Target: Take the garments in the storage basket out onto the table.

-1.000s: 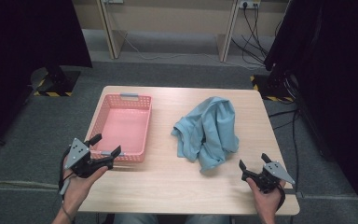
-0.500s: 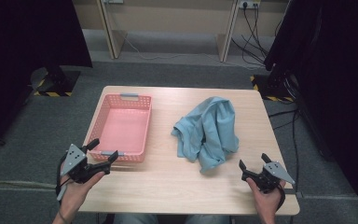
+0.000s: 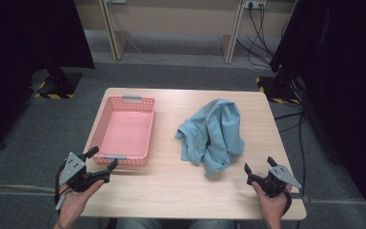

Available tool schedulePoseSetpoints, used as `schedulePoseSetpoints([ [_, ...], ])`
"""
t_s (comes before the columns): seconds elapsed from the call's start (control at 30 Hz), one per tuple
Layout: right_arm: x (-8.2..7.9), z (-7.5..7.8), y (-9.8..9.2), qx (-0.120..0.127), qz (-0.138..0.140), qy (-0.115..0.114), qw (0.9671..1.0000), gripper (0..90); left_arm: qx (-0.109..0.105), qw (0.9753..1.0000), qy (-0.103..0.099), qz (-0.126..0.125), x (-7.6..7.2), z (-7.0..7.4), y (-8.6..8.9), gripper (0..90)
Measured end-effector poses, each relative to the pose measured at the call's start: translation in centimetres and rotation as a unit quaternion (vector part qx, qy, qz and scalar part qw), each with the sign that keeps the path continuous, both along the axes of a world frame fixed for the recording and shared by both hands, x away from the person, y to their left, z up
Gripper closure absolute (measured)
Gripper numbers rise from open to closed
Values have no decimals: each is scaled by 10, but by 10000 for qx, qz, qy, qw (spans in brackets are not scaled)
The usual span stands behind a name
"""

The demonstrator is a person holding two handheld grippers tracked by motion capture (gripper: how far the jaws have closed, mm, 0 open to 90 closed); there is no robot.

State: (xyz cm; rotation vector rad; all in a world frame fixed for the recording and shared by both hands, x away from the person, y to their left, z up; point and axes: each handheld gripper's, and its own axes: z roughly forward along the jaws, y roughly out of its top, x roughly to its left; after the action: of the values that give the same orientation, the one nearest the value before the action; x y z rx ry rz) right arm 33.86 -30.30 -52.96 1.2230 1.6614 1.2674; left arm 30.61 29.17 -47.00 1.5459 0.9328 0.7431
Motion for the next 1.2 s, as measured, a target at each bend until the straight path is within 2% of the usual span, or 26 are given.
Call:
schedulePoseSetpoints([
  [0.33, 0, 0, 0, -7, -3, 1, 10000, 33, -2, 10000, 16, 2, -4, -7, 3, 123],
  [0.6, 0, 0, 0, -10, -4, 0, 10000, 34, -3, 10000, 28, -48, -10, -20, 3, 123],
  [1.2, 0, 0, 0, -18, -6, 0, 10000, 34, 14, 9999, 83, -66, -16, -30, 7, 118],
])
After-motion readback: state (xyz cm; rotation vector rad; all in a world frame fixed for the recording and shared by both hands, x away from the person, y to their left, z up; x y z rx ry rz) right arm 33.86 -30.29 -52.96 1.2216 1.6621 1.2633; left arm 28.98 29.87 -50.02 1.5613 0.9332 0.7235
